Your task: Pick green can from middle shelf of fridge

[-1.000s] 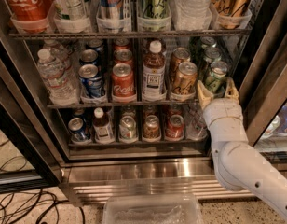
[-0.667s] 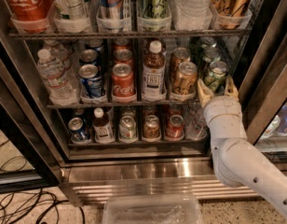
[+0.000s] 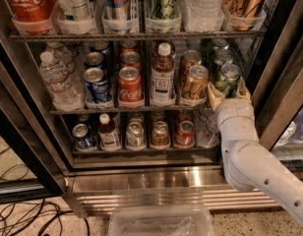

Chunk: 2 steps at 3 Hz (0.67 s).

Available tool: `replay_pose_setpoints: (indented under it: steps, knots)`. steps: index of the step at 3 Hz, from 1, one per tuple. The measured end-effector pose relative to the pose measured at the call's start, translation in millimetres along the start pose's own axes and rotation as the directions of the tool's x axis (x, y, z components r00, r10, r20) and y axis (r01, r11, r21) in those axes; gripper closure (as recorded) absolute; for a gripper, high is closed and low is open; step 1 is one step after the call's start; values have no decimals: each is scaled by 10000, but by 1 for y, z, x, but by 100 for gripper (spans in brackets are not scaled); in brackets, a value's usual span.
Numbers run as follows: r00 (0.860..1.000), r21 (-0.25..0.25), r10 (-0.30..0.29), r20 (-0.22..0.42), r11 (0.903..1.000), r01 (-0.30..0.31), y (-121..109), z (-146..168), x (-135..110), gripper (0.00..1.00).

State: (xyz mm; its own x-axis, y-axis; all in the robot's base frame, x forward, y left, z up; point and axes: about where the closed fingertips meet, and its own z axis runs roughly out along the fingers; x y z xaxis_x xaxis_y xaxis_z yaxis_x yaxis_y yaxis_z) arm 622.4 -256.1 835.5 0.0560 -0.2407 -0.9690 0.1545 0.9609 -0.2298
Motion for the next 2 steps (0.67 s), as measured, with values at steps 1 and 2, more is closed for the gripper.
replay_pose_setpoints:
  steps: [1, 2]
  knots:
    - [10000, 35, -18, -18, 10000, 18, 1, 2, 1, 38]
    - [10000, 69, -11, -16, 10000, 11, 1, 4, 1, 38]
